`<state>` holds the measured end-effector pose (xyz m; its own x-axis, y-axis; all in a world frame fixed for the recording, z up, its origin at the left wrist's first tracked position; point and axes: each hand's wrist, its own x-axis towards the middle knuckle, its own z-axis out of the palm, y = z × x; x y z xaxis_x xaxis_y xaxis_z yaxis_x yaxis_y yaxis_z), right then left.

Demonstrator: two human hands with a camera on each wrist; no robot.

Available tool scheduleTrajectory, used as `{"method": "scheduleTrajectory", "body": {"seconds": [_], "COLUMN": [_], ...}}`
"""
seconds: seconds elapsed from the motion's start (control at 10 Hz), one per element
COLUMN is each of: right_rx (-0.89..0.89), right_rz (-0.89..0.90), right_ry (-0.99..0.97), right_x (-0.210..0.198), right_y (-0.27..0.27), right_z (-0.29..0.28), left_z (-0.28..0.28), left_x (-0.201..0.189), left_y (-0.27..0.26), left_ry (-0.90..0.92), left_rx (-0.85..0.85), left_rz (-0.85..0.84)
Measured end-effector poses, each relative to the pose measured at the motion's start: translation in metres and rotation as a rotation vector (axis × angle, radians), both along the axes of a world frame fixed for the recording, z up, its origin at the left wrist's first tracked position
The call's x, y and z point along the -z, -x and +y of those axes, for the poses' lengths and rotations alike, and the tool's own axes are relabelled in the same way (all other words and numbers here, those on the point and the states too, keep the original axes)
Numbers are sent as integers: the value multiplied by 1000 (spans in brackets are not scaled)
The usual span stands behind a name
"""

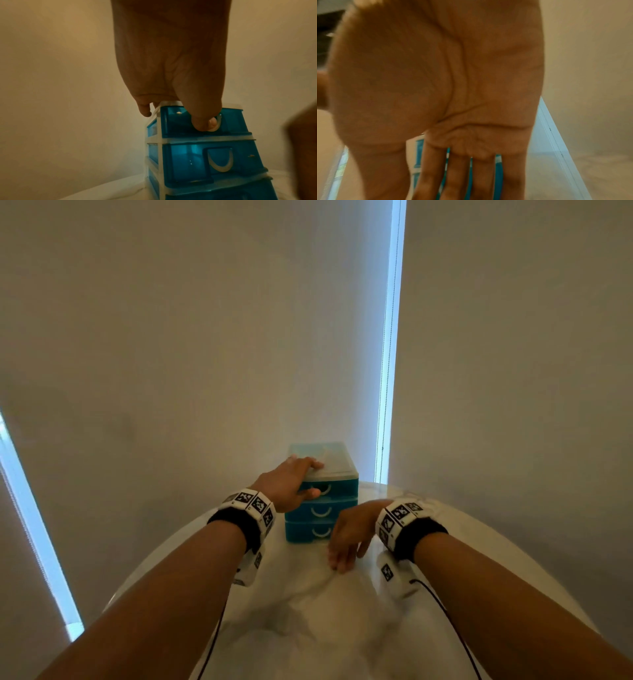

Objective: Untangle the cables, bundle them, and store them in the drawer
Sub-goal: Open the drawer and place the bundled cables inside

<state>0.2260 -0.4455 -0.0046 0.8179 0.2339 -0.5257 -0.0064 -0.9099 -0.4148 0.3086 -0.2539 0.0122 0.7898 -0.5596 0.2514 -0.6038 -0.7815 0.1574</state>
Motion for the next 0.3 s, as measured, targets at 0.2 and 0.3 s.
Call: {"method": "scheduleTrajectory", "body": {"seconds": [0.2, 0.3], "right_rx": [53, -35], "right_rz": [-400, -361], "right_ry": [186, 150], "right_x": [13, 22], "right_y": [-20, 4], "right_z": [34, 31], "left_z": [3, 17], "left_x": [-3, 8], "left_y": [-9, -5], "left_ry": [-136, -60], "left_rx": [-44, -25], "left_rz": [-76, -105]}}
